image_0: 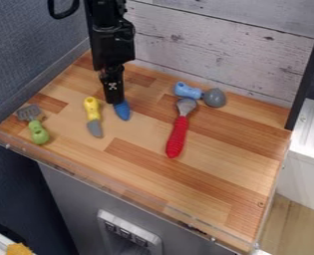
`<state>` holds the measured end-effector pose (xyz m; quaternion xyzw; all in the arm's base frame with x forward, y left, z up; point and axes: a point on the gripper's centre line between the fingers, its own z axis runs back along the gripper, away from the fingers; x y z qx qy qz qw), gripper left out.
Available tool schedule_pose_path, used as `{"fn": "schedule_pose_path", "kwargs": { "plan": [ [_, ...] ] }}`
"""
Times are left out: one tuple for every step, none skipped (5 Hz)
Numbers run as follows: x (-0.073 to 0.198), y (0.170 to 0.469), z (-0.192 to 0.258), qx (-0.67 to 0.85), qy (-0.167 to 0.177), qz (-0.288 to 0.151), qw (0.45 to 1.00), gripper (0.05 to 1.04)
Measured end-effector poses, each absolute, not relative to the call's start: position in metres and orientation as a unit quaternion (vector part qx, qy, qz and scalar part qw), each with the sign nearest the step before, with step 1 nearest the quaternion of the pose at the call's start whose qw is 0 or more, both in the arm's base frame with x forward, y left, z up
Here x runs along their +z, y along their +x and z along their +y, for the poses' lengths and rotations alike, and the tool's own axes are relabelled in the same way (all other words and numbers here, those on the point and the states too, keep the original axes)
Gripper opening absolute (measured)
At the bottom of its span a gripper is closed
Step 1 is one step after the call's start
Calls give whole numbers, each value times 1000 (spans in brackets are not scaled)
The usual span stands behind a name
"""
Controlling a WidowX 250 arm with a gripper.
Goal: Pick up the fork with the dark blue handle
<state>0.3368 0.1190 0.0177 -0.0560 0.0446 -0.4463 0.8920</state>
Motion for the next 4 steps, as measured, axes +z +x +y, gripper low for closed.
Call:
{"fn": "schedule_pose_path", "kwargs": {
  "plan": [
    [18,338,119,-419,-42,66,905,997],
    [16,339,118,-404,-17,83,911,998],
    [16,342,121,-403,12,84,911,1001],
    [17,342,121,-419,47,70,904,1000]
  ]
}}
